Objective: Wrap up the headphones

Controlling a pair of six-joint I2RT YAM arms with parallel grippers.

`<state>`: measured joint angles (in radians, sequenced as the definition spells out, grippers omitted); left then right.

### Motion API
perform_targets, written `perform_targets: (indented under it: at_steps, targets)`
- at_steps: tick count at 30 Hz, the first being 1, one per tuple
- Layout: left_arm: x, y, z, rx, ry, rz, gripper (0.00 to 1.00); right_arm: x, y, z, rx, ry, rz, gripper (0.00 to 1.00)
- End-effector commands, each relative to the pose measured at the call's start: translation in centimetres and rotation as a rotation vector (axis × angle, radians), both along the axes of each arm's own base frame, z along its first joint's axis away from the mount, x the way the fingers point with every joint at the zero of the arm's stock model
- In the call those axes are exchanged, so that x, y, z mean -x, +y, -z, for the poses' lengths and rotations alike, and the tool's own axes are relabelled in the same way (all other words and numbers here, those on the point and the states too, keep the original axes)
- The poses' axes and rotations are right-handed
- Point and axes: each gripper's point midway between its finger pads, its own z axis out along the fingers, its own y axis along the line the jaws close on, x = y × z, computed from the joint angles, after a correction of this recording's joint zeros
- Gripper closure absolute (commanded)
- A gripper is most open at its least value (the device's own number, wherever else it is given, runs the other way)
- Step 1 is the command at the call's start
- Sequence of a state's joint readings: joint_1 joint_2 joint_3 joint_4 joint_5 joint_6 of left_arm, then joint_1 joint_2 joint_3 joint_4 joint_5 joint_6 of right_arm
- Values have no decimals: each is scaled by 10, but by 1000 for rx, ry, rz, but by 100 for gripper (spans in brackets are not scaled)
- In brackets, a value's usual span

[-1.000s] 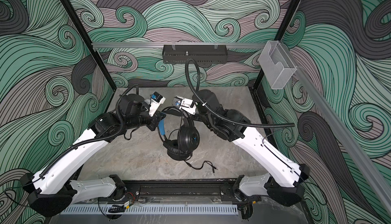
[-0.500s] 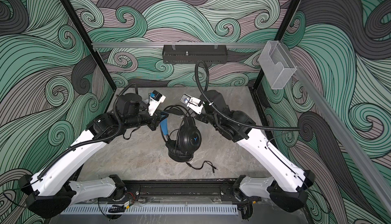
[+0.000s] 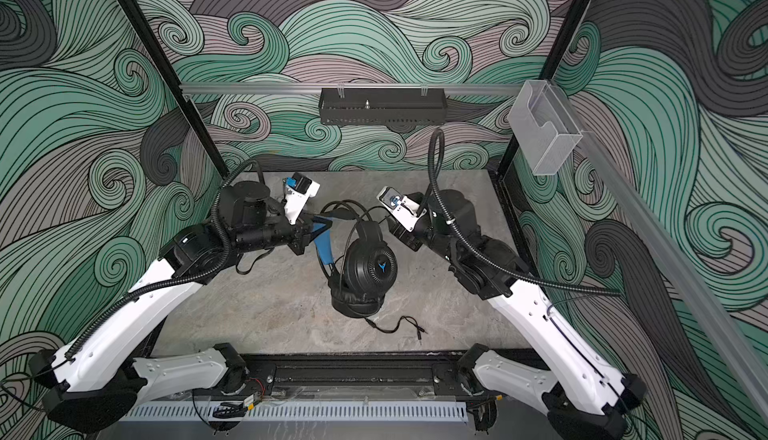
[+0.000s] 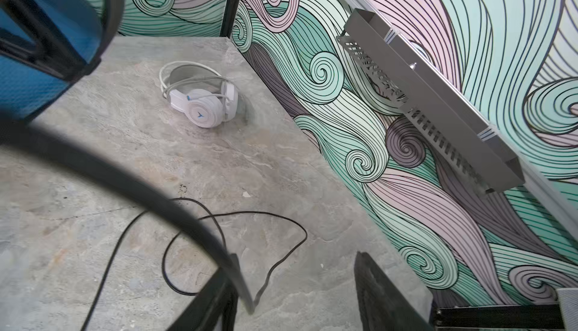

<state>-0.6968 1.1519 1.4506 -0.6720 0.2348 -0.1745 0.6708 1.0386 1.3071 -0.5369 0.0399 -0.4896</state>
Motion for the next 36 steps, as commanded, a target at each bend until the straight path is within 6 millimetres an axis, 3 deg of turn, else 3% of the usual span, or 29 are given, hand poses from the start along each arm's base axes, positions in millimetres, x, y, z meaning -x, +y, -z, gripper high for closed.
perform_targets:
  at_steps: [1, 9, 16, 24, 36]
  targets:
    - [16, -4, -73, 199, -74, 38, 100, 3, 17, -15, -158, -1, -85, 40]
    - [20, -8, -103, 295, -83, 57, 100, -12, 34, -31, -413, 40, -160, 39]
    - [21, -8, -124, 350, -88, 59, 100, -36, 42, -25, -548, 100, -188, 37]
    - [18, -10, -128, 350, -74, 48, 100, -58, 65, -9, -594, 159, -235, 36]
    - [9, -9, -133, 348, -50, 5, 100, -69, 91, 1, -702, 270, -320, 34]
